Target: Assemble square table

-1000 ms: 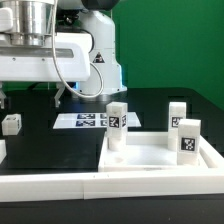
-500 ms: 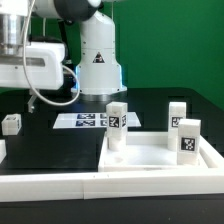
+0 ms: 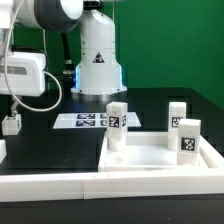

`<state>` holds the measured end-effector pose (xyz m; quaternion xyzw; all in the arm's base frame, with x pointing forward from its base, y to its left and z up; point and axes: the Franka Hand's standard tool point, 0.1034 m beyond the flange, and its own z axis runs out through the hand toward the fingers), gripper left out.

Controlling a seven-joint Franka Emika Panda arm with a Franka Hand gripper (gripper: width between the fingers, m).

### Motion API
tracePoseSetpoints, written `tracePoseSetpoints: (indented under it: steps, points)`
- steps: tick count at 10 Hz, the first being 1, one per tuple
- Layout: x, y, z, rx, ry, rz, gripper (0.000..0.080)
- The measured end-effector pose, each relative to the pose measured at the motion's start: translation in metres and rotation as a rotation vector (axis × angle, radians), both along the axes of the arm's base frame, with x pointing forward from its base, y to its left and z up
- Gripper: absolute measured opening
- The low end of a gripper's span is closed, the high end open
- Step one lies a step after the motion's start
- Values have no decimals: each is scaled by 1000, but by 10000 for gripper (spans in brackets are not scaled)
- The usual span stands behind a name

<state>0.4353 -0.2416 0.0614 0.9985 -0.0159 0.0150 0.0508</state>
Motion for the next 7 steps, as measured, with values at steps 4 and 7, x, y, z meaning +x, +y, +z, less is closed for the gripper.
tracePoseSetpoints:
  steps: [4,7]
  points:
    - [-9,-5,-3,2,16,60,649]
    - [-25,-6,-3,20,40,156,649]
